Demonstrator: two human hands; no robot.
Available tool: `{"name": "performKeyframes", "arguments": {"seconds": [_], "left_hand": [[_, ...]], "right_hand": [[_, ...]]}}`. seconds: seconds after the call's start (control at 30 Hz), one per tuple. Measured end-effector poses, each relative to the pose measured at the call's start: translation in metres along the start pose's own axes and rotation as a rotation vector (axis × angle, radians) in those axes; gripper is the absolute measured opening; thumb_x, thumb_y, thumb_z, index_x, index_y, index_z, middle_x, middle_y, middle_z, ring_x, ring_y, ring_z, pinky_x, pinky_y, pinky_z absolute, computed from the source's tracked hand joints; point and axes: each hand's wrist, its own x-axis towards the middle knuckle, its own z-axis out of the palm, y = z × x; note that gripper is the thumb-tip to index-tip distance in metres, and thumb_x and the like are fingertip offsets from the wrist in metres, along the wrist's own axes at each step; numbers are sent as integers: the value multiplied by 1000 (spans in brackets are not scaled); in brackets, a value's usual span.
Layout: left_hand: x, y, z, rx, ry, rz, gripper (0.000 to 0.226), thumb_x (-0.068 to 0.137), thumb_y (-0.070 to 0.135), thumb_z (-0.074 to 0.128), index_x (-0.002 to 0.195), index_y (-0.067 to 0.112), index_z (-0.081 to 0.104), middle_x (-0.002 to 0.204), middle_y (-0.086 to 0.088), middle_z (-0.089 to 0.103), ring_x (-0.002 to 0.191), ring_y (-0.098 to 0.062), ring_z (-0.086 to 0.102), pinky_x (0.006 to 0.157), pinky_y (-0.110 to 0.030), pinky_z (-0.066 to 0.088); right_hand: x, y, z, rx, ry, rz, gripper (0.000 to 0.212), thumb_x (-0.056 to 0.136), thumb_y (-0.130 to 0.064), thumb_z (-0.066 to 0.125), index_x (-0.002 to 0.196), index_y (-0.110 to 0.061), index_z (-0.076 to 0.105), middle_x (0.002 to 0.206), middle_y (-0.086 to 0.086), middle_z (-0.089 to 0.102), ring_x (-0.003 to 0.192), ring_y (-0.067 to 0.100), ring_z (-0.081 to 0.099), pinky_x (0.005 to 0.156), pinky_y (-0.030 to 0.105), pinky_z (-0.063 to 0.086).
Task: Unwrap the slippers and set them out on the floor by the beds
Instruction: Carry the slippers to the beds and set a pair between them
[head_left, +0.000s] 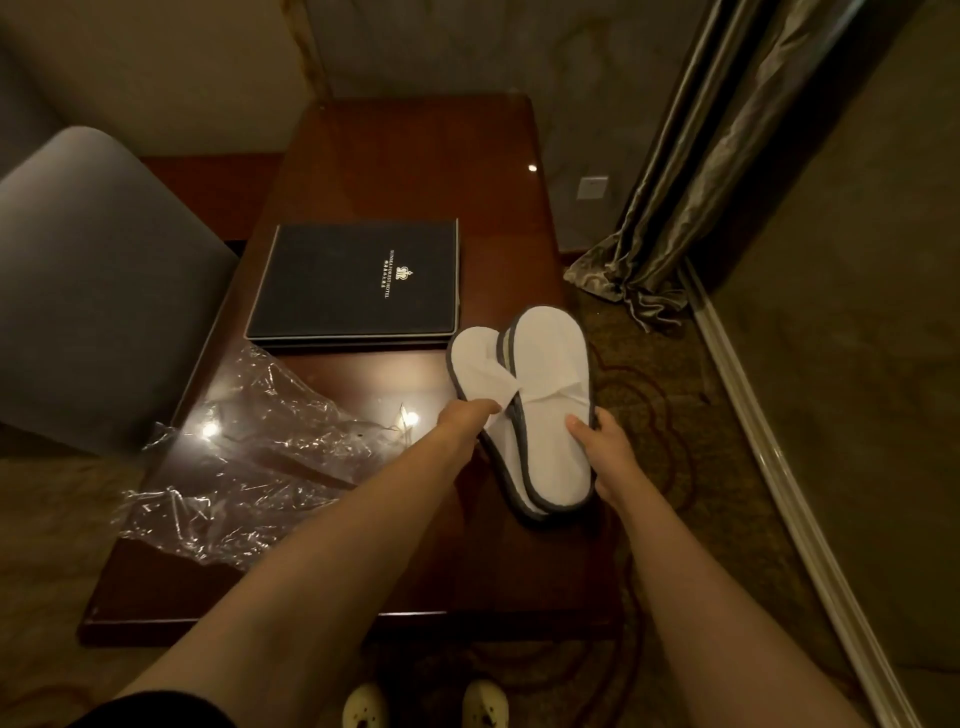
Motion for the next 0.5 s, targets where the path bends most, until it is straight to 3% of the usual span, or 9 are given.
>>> {"name": "performKeyframes", "arguments": {"seconds": [0.07,0.2,0.33,0.5], "left_hand": [[-5,0,3,-39,-18,34,46,85,16,61,126,2,49,116,-13,57,84,-22,54,80,-32,44],[-16,3,3,-132,-23,63,46,86,14,59,130,3,48,128,-17,57,111,-33,56,96,-40,49],[-34,23,-22,-173,-35,182,45,86,13,55,130,9,48,125,-14,59,106,-28,56,90,-38,49],[-70,65,-96,-312,15,400,48,84,10,54,130,11,40,112,-7,59,92,-21,57,76,-37,49]], "right_hand": [[-2,2,1,5,-6,-9,43,92,-22,55,133,-12,45,127,10,57,94,16,56,74,31,48],[-12,2,3,84,-19,-29,42,92,-20,56,132,-11,47,123,10,60,94,18,60,75,32,51],[-24,-29,11,203,-75,-100,37,90,-17,58,127,-14,52,105,-1,67,85,9,65,58,20,55],[-47,-101,59,258,-269,-245,21,89,-11,58,108,-21,59,90,-7,73,77,7,71,59,21,56]]}}
